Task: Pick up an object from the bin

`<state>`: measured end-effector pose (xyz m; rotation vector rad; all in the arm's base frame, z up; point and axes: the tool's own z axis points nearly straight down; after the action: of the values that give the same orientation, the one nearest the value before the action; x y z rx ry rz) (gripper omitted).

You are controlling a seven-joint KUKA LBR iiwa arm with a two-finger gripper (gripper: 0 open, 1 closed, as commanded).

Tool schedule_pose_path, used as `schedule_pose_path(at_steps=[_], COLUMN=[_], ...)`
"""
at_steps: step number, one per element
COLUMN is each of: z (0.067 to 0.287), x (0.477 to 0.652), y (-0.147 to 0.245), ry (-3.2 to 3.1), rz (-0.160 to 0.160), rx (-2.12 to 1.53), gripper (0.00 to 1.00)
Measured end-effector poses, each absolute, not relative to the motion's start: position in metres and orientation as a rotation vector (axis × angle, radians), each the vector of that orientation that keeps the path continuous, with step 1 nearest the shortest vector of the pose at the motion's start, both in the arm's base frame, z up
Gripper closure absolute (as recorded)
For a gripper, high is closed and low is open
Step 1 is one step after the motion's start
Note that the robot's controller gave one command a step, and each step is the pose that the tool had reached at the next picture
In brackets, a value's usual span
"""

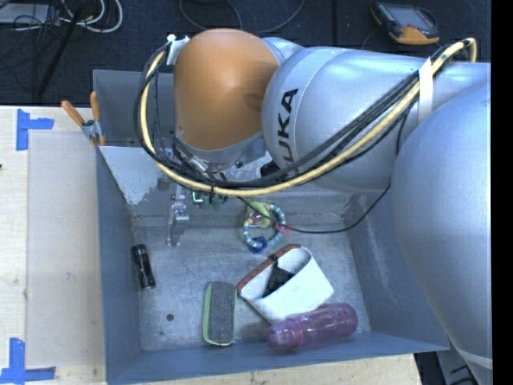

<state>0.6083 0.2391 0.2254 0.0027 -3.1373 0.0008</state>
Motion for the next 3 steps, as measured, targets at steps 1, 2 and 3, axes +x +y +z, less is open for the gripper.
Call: schedule_pose_path(at_steps=[1,2,3], z=[0.227,0.202,0.145], x=[0.61,0.582,0.573], y=[0.238,0.236,0.207], ry=[-3.141,-3.147,-3.138], rz=[0.0,-0.005,-0.001], rx=[-0.002,-0.125,-0.137], gripper=[0.0,0.0,0.0])
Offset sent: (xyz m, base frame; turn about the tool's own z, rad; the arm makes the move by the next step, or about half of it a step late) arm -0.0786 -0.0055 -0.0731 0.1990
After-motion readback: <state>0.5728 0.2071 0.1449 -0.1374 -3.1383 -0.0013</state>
